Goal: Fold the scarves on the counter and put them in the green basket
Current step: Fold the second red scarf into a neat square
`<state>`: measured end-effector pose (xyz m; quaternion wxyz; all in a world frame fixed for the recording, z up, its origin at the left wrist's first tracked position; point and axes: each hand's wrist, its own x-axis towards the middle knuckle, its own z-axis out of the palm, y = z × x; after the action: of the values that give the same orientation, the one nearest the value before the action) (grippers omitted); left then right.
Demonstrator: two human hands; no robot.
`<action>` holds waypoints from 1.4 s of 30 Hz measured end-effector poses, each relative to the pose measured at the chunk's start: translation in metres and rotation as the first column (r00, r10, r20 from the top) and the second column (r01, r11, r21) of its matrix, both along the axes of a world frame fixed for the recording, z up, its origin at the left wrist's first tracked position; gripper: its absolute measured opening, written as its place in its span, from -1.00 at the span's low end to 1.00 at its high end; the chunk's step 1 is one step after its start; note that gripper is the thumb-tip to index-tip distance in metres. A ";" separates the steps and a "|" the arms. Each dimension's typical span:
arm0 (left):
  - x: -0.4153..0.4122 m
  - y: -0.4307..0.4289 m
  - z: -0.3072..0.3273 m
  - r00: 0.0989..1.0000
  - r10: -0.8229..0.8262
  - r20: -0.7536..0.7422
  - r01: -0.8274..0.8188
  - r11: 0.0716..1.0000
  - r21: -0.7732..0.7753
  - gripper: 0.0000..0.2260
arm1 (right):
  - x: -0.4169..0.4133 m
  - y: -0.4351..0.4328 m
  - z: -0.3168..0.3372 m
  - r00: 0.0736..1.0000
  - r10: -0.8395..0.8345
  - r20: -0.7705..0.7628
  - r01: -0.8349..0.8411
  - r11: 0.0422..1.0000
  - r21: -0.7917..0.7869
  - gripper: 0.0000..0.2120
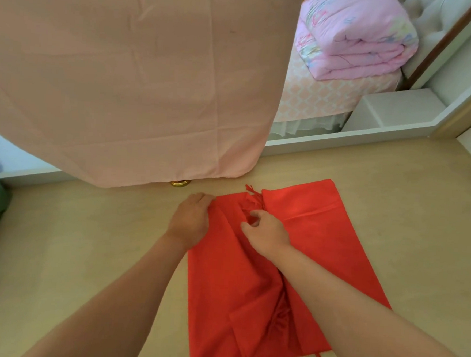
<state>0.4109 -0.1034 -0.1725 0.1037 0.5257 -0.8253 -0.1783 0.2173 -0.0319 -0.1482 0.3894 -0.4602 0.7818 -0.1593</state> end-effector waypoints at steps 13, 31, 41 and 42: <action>0.031 0.001 -0.015 0.920 0.173 0.351 -0.090 0.966 -0.241 -0.76 | -0.009 -0.039 -0.008 0.956 -0.223 -0.189 0.198 0.970 -0.142 -0.80; 0.005 -0.017 -0.011 0.977 0.059 0.203 -0.047 0.997 -0.059 -0.64 | -0.026 -0.040 -0.028 0.988 -0.152 -0.037 0.123 0.898 -0.423 -0.73; 0.011 -0.038 -0.003 0.946 0.196 0.258 -0.159 0.975 -0.158 -0.80 | -0.032 -0.045 -0.034 0.986 -0.160 -0.053 0.126 0.908 -0.399 -0.78; 0.010 -0.034 -0.004 0.930 0.254 0.267 -0.207 0.959 -0.193 -0.77 | -0.031 -0.046 -0.034 0.986 -0.141 -0.088 0.097 0.917 -0.387 -0.75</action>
<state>0.4209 -0.1374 -0.1765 0.0444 0.6294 -0.7756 -0.0187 0.1863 -0.0783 -0.1820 0.2370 -0.4870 0.7834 -0.3050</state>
